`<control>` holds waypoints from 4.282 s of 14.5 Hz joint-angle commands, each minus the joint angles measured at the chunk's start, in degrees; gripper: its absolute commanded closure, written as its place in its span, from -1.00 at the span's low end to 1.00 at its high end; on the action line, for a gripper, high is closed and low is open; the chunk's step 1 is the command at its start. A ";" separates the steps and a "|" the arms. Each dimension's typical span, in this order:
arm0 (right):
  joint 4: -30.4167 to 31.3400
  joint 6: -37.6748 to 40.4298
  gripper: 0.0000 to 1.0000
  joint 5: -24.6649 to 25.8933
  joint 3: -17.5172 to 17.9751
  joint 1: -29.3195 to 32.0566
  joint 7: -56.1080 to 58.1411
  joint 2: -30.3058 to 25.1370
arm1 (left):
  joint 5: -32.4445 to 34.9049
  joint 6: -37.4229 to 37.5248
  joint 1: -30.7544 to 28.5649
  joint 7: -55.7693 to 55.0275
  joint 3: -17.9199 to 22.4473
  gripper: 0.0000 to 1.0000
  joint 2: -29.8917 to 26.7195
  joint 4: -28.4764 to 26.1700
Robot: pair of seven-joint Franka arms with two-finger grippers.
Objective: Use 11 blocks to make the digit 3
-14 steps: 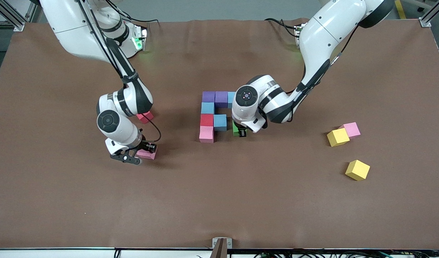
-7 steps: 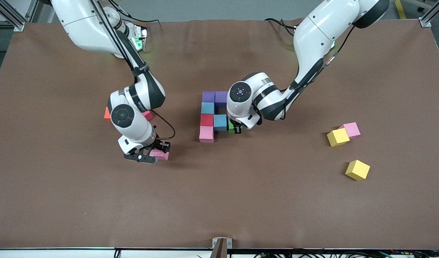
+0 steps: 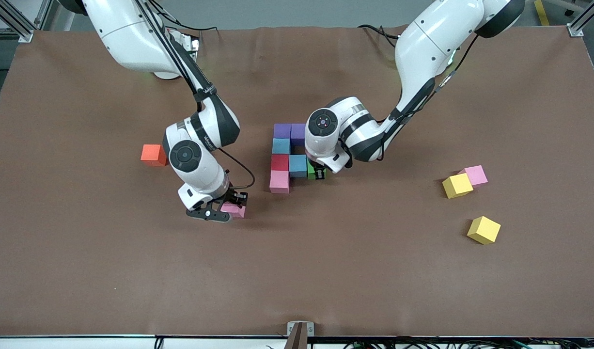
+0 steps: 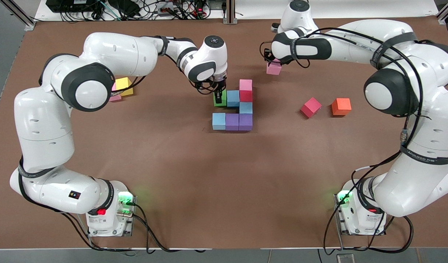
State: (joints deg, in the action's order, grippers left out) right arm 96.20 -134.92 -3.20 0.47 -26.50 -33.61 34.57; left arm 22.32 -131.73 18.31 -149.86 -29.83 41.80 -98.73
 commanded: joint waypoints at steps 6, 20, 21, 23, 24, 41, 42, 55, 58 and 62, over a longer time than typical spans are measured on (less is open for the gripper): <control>-9.80 2.21 1.00 -0.58 -0.11 -3.81 -3.30 6.91 | 1.85 -0.55 0.32 -0.26 0.56 -1.00 -0.23 -0.23; -18.94 7.75 1.00 0.12 -0.20 -8.74 1.72 12.89 | -4.65 9.20 -7.49 21.34 -1.02 -1.00 -11.30 -2.96; -19.03 7.66 1.00 0.12 -0.20 -8.83 1.01 13.24 | -4.65 9.99 -8.81 24.49 -1.02 -1.00 -11.91 -2.96; -19.03 7.57 1.00 0.12 -0.20 -8.83 0.39 13.33 | -4.65 10.53 -12.40 30.21 -1.02 -1.00 -13.32 -2.96; -19.12 7.48 1.00 0.12 -0.20 -8.83 -0.66 13.33 | -4.65 10.53 -14.77 33.37 -1.02 -1.00 -13.85 -2.87; -20.88 8.18 1.00 -0.14 -0.20 -9.53 -6.47 15.09 | 2.64 2.44 -44.58 80.41 -0.58 -1.00 -6.56 -0.85; -20.62 8.18 1.00 -0.14 -0.29 -9.45 -6.47 15.09 | 3.08 2.09 -45.72 81.64 -0.58 -1.00 -5.86 -0.85; -20.17 9.41 1.00 0.39 -0.29 -10.76 -8.14 14.83 | 7.83 -4.32 -49.69 85.00 0.56 -1.00 0.30 2.67; -20.17 9.50 1.00 0.39 -0.29 -11.03 -8.14 14.65 | 7.83 -6.60 -49.51 84.82 0.65 -1.00 1.44 2.93; -20.09 9.50 1.00 0.39 -0.38 -11.03 -8.05 14.65 | 7.83 -6.96 -49.34 84.64 0.73 -0.94 2.23 2.93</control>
State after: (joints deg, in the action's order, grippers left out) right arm 75.64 -125.60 -3.16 0.39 -37.13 -40.40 49.79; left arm 28.94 -138.34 -31.05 -65.32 -28.92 42.99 -96.92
